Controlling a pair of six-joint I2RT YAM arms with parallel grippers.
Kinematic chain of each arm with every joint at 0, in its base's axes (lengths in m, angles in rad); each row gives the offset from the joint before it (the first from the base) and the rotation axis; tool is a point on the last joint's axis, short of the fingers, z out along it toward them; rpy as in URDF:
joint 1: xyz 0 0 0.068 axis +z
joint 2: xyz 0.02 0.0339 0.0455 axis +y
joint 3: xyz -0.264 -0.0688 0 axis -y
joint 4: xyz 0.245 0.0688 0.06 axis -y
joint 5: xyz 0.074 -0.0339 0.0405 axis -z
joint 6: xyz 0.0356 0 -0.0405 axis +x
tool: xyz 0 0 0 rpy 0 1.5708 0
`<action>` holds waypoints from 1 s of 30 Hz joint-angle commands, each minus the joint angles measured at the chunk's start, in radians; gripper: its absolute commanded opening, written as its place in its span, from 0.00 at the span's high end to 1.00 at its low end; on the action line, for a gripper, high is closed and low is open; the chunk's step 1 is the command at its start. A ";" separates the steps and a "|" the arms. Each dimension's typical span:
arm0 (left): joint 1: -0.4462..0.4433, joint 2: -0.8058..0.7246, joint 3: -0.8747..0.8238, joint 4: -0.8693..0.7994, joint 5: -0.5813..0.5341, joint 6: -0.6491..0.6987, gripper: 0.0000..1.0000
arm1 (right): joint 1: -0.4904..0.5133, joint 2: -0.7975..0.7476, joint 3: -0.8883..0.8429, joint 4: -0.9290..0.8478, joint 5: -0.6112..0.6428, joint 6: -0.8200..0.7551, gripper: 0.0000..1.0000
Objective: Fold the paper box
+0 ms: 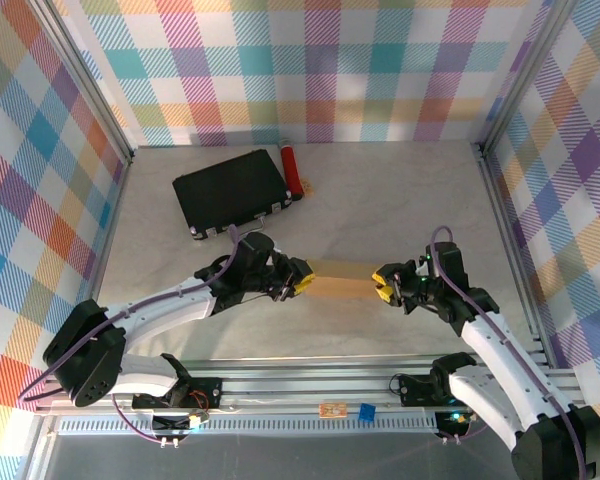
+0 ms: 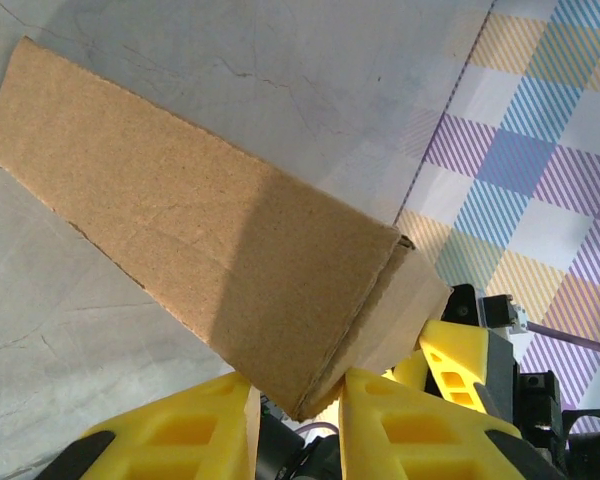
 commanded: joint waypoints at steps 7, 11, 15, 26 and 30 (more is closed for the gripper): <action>-0.028 -0.036 -0.072 -0.255 -0.084 -0.019 0.76 | 0.008 -0.082 -0.120 -0.420 0.025 -0.001 0.73; -0.026 -0.038 -0.075 -0.281 -0.073 -0.019 0.76 | 0.007 -0.107 -0.150 -0.423 0.016 0.014 0.73; -0.013 0.037 -0.096 -0.182 -0.029 -0.037 0.75 | 0.008 -0.084 -0.211 -0.310 0.014 0.057 0.69; 0.102 0.083 0.097 -0.276 -0.049 0.111 0.69 | -0.049 0.195 0.061 -0.227 0.045 -0.143 0.60; 0.216 0.024 0.208 -0.431 -0.079 0.252 0.48 | -0.146 0.294 0.297 -0.324 0.067 -0.350 0.36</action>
